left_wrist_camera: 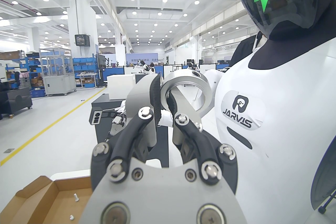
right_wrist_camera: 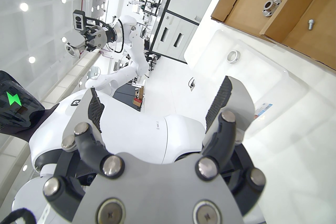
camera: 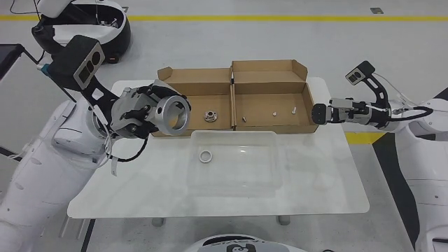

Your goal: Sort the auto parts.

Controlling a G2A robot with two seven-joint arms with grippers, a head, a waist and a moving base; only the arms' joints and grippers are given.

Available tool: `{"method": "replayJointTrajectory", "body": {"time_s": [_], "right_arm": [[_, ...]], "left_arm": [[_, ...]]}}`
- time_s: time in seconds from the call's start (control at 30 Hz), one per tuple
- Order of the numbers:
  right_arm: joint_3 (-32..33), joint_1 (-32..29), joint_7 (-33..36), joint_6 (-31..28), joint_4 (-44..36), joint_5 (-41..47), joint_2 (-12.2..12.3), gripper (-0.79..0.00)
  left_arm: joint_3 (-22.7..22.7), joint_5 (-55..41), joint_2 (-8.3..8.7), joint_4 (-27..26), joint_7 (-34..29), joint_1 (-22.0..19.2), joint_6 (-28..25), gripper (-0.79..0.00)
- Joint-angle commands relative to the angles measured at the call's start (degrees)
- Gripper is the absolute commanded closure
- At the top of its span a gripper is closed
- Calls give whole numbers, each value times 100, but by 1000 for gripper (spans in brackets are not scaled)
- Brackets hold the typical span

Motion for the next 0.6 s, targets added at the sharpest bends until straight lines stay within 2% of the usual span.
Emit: {"method": "replayJointTrajectory", "body": {"time_s": [0.0, 0.23, 0.43, 0.57], "right_arm": [[0, 0, 0, 0, 0, 0, 0, -785], [0, 0, 0, 0, 0, 0, 0, -785], [0, 0, 0, 0, 0, 0, 0, -785], [0, 0, 0, 0, 0, 0, 0, -785]], "left_arm": [[0, 0, 0, 0, 0, 0, 0, 0], [-40, -686, -88, -316, 518, 176, 0, 0], [-78, -1054, -160, -423, 440, 273, 0, 0], [-111, -1048, -214, -410, 112, 235, 0, 0]]}}
